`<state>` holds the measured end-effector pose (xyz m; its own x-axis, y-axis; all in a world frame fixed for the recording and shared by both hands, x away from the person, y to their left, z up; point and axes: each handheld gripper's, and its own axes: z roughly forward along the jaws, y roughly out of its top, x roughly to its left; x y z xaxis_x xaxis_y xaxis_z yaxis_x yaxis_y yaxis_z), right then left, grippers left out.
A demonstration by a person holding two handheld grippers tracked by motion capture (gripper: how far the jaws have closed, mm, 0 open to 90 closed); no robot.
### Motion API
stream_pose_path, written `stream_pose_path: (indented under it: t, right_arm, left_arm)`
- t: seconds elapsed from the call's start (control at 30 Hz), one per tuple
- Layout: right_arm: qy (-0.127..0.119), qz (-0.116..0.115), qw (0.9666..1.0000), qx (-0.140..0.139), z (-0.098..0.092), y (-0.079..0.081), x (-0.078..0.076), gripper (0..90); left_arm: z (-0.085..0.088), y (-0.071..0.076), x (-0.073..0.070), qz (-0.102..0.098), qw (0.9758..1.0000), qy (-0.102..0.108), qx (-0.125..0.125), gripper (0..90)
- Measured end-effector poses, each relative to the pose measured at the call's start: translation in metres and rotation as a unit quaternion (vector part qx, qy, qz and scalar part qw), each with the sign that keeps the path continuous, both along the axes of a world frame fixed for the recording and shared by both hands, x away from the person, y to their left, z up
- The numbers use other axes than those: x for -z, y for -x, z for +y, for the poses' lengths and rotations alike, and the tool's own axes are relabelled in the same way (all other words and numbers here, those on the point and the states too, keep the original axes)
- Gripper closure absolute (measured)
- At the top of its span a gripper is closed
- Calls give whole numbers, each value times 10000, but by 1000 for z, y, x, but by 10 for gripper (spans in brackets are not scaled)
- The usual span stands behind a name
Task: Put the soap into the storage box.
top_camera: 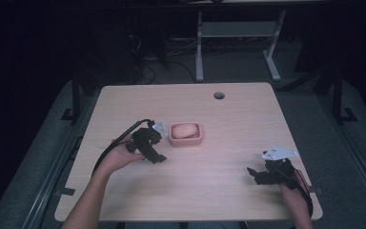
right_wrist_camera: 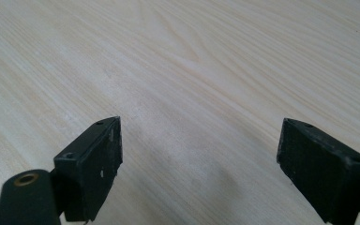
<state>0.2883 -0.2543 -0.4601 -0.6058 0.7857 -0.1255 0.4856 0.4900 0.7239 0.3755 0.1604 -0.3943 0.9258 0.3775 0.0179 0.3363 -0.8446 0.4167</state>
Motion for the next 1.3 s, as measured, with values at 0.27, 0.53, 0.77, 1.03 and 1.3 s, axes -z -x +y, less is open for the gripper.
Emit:
stream_pose_path:
  t: [0.27,0.53,0.77,1.03,1.3]
  right_arm:
    - [20,15,10000,11,1,0,0,138]
    - [23,16,10000,35,0,0,1,138]
    - [47,15,10000,44,0,0,1,138]
    - [62,21,10000,45,0,0,1,138]
    - [73,44,9999,69,1,1,1,138]
  left_arm:
    - [8,6,2,2,10000,8,-54,244]
    - [20,13,7,4,9999,73,-132,244]
    - [33,20,10,8,9997,70,-243,240]
    - [45,27,11,-10,9995,80,-310,239]
    - [52,36,14,-63,9994,20,-326,237]
